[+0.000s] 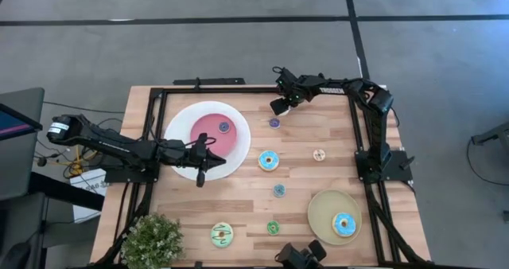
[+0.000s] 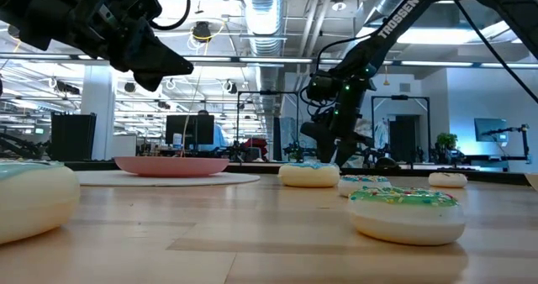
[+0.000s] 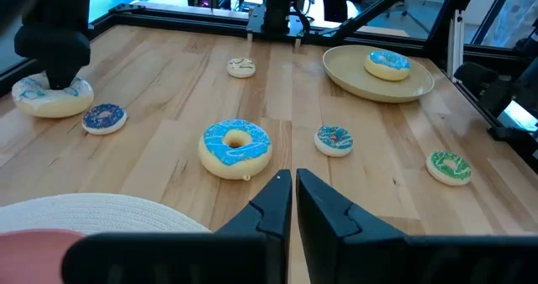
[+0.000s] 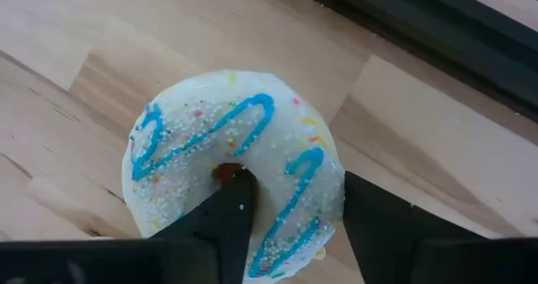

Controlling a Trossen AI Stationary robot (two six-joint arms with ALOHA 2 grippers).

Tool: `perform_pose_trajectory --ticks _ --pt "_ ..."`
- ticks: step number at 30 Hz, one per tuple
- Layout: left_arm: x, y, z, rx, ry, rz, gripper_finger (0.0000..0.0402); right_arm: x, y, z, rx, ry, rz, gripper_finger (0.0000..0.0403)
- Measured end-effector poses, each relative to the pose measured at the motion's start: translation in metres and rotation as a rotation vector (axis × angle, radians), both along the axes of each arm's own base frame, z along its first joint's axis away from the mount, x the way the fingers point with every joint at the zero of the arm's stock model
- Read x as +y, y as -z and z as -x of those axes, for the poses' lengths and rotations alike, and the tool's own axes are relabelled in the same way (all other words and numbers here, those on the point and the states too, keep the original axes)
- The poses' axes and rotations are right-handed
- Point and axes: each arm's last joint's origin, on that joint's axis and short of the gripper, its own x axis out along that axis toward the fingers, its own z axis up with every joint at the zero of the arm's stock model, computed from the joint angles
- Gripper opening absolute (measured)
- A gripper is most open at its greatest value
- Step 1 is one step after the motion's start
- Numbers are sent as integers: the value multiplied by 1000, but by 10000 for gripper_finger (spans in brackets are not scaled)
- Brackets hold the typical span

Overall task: Pick & Place donuts
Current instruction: Put the large white donut onto the brown plate

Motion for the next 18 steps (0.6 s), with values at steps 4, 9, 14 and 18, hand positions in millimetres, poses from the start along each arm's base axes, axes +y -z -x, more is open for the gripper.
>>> perform_pose_trajectory --ticks 4,9,14,18 --pt "0 0 0 0 0 1 13 0 0 0 0 1 0 141" --pt "0 0 0 0 0 1 13 0 0 0 1 0 -2 128" --pt "0 0 0 0 0 1 13 3 -7 1 -28 -34 -29 129" --pt "0 0 0 0 0 1 13 6 -31 5 -72 -42 5 129"
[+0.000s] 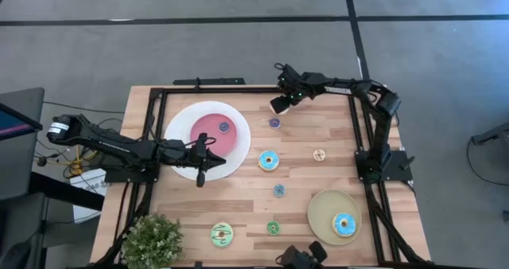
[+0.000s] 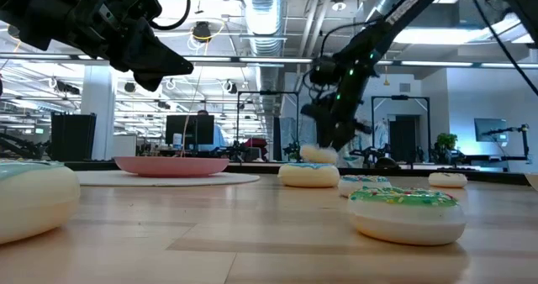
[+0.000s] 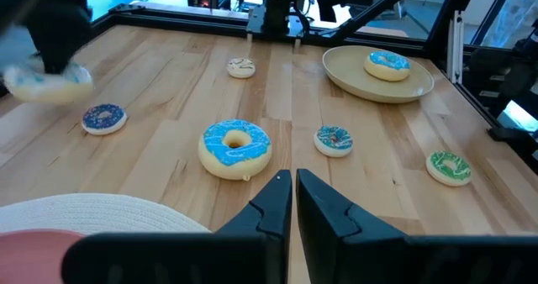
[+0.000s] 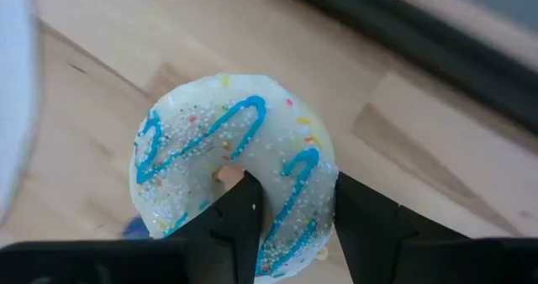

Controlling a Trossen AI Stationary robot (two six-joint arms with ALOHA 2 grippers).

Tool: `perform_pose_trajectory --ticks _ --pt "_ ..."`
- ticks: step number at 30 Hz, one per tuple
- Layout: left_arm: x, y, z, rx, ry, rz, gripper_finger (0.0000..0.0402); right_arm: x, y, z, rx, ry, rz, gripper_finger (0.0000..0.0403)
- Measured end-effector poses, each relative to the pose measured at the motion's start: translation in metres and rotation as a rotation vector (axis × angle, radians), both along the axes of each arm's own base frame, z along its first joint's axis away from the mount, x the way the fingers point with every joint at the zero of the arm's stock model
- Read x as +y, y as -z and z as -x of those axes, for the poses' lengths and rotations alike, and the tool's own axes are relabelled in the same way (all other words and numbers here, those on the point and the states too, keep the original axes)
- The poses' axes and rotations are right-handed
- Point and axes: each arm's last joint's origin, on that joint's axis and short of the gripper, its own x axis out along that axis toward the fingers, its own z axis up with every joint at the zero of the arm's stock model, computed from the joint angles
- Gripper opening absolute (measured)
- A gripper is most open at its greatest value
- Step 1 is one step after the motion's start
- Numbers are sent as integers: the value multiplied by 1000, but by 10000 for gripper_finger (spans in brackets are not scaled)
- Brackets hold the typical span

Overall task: Pick & Place donuts
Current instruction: Put the large white donut onto the brown plate

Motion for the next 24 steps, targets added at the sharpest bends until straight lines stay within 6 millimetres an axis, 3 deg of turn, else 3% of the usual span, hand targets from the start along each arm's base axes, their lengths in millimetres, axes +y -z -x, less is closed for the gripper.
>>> perform_pose_trajectory --ticks 5,8,16,24 --pt "0 0 0 -1 -14 -3 13 14 -34 14 7 -20 9 128" --pt "1 0 0 -1 -18 -5 13 34 -53 23 54 -59 -22 129" --pt "1 0 0 -1 -22 -6 13 112 -95 40 50 -231 -20 129" --pt "1 0 0 0 -22 -6 13 202 -101 76 -44 -265 -84 127"
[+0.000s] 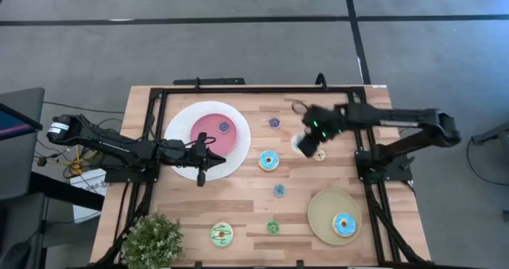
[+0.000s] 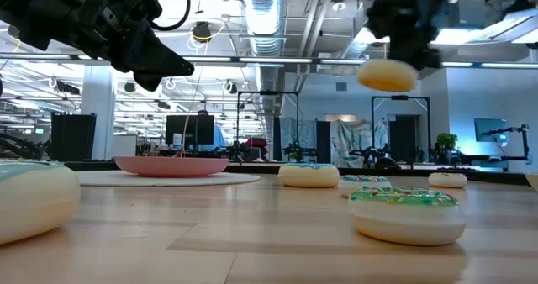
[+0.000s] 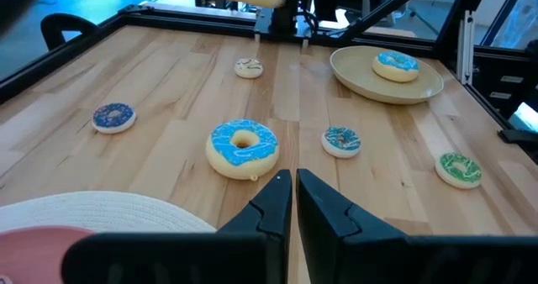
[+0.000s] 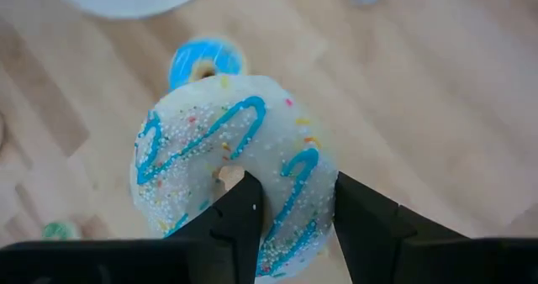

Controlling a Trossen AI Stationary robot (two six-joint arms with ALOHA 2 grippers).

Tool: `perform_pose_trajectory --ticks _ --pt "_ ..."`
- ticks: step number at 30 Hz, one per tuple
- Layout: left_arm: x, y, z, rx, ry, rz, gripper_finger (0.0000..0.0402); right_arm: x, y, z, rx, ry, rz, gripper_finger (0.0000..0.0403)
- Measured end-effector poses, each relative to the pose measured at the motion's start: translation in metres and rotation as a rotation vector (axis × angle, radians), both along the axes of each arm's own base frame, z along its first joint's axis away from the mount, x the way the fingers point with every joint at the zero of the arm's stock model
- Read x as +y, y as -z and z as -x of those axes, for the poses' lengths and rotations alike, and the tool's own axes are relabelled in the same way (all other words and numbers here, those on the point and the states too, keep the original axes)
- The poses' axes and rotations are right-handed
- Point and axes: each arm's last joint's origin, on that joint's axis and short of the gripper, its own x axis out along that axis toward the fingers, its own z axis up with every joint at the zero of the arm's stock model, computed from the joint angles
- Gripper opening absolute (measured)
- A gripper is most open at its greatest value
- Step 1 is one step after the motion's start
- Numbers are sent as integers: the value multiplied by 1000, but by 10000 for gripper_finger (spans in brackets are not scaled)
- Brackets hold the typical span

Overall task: Pick & Place donuts
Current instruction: Put the large white donut onto the brown plate

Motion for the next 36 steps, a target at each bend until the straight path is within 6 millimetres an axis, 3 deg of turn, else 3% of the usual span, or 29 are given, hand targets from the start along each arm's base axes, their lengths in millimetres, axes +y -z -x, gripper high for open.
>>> perform_pose_trajectory --ticks 10,19,25,36 --pt "0 0 0 1 1 -27 13 81 26 33 73 59 -70 127" --pt "2 0 0 -1 -71 -45 13 137 62 68 194 105 -138 127" --pt "2 0 0 0 -70 -44 13 158 75 84 211 176 -148 127" --pt "2 0 0 -2 -72 -41 13 172 99 81 301 190 -55 127"
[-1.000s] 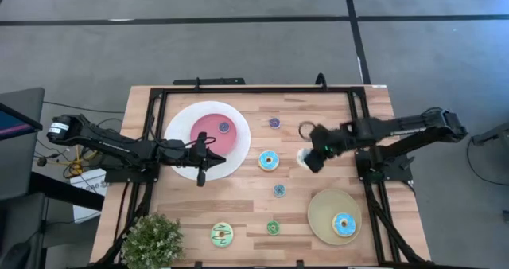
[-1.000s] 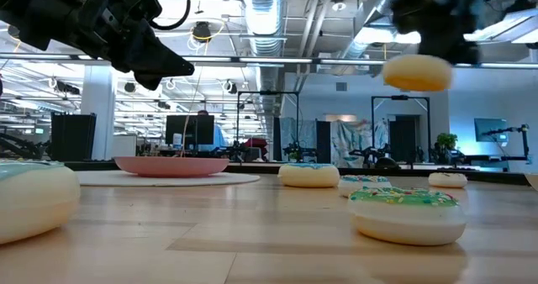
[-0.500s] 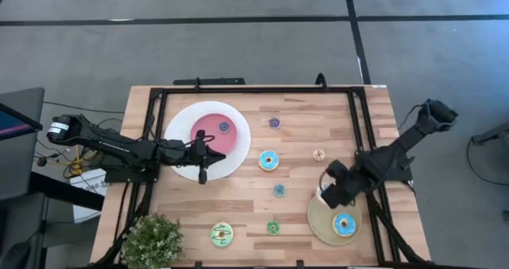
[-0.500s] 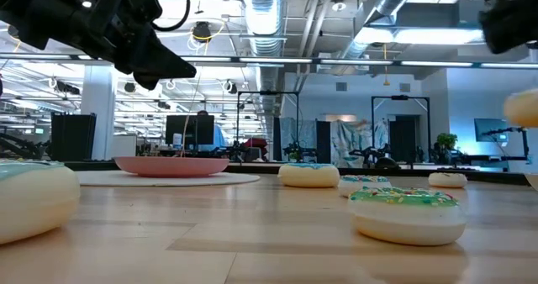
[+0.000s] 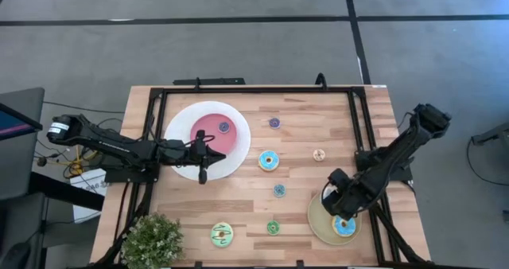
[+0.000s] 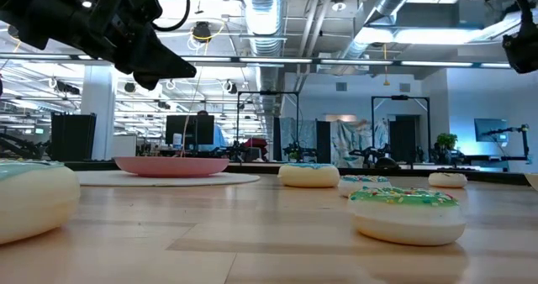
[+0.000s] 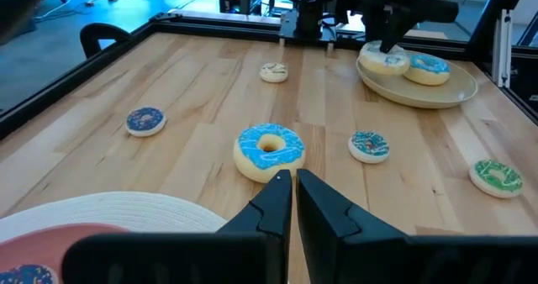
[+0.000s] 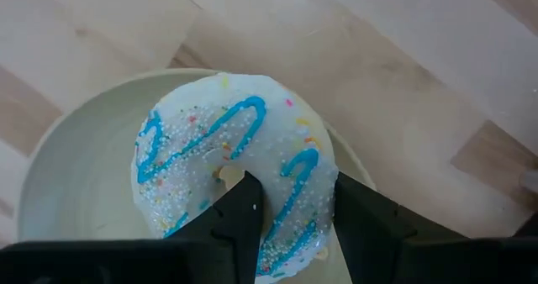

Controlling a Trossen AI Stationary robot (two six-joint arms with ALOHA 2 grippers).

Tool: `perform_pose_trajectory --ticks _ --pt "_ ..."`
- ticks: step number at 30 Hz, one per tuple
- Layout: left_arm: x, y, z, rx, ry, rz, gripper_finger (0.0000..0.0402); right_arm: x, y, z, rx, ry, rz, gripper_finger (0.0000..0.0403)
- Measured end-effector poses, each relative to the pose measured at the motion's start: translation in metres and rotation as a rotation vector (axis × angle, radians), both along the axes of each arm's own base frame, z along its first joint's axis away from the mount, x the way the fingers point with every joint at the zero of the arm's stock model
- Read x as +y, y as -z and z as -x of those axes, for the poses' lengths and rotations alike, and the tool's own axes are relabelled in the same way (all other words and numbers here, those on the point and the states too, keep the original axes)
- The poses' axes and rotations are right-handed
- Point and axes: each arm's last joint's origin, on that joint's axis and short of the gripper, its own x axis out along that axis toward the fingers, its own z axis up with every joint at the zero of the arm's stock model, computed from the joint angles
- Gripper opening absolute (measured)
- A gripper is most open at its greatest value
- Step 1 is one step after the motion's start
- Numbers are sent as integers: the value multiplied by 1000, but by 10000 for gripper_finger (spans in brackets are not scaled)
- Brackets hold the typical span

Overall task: Pick & Place donuts
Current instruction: Put the large white donut onto the brown plate

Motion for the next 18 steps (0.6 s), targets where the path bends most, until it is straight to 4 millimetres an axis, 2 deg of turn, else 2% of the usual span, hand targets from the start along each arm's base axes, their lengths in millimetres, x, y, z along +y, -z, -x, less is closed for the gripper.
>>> perform_pose_trajectory --ticks 18 --pt "0 0 0 1 -1 0 13 12 3 6 8 -63 -29 127"
